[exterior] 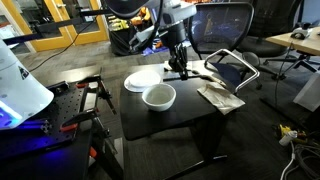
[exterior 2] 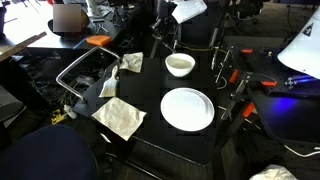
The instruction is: Place the pen in the white bowl
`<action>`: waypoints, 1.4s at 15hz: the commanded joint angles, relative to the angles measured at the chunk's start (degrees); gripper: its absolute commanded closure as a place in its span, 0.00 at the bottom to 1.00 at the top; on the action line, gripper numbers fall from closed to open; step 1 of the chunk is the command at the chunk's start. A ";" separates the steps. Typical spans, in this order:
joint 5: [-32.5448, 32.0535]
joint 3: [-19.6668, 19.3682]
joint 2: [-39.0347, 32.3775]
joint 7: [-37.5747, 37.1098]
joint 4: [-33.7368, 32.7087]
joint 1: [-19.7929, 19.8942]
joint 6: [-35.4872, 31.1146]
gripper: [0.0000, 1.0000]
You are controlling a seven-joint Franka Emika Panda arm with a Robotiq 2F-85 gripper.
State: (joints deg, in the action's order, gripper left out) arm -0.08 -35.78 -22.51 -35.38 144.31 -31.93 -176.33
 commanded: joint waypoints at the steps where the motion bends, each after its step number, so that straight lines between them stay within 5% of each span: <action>1: -0.31 -5.63 -0.56 -4.06 2.30 -7.63 -0.97 0.97; 10: 3.79 -13.26 -6.59 -10.98 3.87 -20.43 0.35 0.97; 21: 12.15 -12.99 -11.95 -10.56 3.36 -24.33 2.37 0.97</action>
State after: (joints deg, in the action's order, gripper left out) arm 10.54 -47.64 -33.60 -45.35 148.01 -54.39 -175.80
